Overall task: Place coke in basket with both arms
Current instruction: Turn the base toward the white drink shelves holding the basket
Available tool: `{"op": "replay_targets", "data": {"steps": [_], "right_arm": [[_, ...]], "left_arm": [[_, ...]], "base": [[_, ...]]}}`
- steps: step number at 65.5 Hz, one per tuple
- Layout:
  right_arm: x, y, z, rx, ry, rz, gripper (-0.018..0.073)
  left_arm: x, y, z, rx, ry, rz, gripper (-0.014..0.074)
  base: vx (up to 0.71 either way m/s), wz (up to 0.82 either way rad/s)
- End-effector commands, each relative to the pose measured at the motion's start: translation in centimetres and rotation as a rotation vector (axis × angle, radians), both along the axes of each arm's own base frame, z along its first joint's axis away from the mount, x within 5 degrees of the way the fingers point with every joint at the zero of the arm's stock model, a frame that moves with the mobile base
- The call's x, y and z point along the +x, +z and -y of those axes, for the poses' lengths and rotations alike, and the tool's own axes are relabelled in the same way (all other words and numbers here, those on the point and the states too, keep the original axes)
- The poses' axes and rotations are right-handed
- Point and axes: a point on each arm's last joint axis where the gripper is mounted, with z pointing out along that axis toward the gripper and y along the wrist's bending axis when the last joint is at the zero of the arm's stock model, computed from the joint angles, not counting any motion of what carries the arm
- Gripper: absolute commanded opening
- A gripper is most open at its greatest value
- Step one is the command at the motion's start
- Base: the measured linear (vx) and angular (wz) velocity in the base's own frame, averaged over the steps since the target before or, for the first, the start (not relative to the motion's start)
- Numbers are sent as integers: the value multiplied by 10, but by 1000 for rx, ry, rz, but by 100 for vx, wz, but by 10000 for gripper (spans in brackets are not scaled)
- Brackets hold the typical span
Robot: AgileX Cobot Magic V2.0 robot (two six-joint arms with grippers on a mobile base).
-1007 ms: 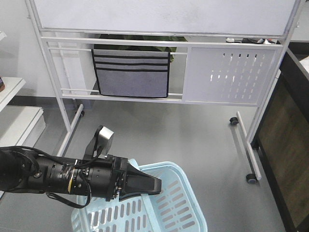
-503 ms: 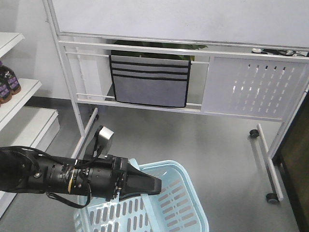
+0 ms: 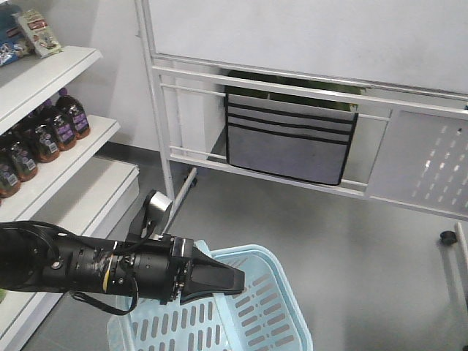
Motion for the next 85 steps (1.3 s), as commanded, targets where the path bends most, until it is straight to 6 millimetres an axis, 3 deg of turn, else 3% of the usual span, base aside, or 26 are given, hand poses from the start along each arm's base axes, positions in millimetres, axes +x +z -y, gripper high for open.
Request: {"op": "replay_targets", "data": {"steps": [1, 85], "right_arm": [[0, 2, 0, -5, 4, 74, -9], [0, 2, 0, -5, 4, 74, -9]], "left_arm": [[-10, 35, 3, -235, -101, 26, -7], [-10, 35, 3, -235, -101, 26, -7]], "base": [[14, 35], [10, 32]]}}
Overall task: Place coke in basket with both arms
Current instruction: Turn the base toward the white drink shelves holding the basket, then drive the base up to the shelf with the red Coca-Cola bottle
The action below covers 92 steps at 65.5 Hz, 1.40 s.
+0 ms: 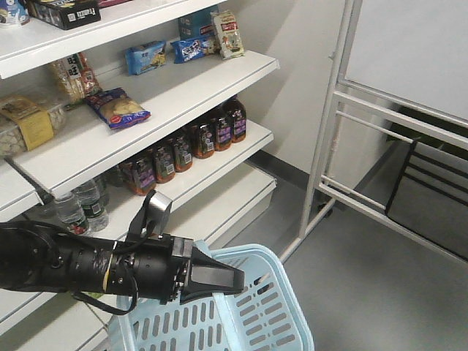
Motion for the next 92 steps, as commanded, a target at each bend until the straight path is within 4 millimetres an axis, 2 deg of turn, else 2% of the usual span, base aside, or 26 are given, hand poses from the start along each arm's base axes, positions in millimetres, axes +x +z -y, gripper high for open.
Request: {"op": "replay_targets", "data": {"steps": [1, 92], "right_arm": [[0, 2, 0, -5, 4, 74, -9], [0, 2, 0, -5, 4, 74, -9]], "left_arm": [[-10, 35, 3, -235, -101, 26, -7], [-10, 35, 3, -235, -101, 26, -7]], "base": [[6, 22], [8, 33]]}}
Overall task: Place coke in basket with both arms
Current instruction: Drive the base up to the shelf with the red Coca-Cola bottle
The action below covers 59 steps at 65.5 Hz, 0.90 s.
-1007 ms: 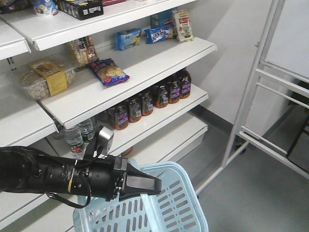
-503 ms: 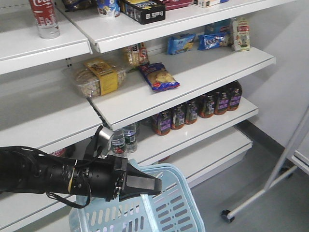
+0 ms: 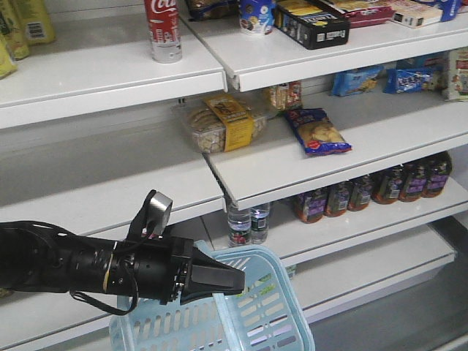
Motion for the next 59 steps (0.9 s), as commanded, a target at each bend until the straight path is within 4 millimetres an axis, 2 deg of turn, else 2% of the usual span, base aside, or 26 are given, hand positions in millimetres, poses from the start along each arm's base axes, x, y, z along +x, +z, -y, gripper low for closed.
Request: {"op": "replay_targets", "data": {"steps": [1, 35, 59], "right_arm": [[0, 2, 0, -5, 4, 74, -9], [0, 2, 0, -5, 4, 74, -9], [0, 2, 0, -5, 4, 74, -9]], "left_arm": [[-10, 35, 3, -235, -101, 26, -7], [-10, 35, 3, -235, -101, 26, -7], [-10, 35, 3, -235, -101, 26, -7]], "base": [[10, 37], [9, 37], [4, 20]]}}
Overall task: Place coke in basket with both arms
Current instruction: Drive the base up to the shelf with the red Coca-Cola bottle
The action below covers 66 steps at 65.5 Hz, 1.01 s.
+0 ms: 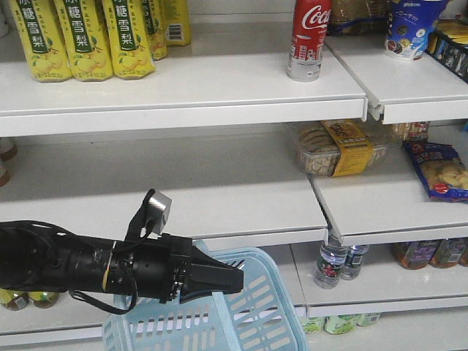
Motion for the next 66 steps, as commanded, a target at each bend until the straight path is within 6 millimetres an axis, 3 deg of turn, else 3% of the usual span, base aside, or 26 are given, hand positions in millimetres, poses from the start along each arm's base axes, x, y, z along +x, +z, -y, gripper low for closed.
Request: {"op": "replay_targets", "data": {"steps": [1, 66], "right_arm": [[0, 2, 0, -5, 4, 74, -9], [0, 2, 0, -5, 4, 74, -9]], "left_arm": [[-10, 35, 3, -235, -101, 26, -7], [-10, 35, 3, -235, -101, 26, -7]], "base": [[3, 14], [2, 14]]}}
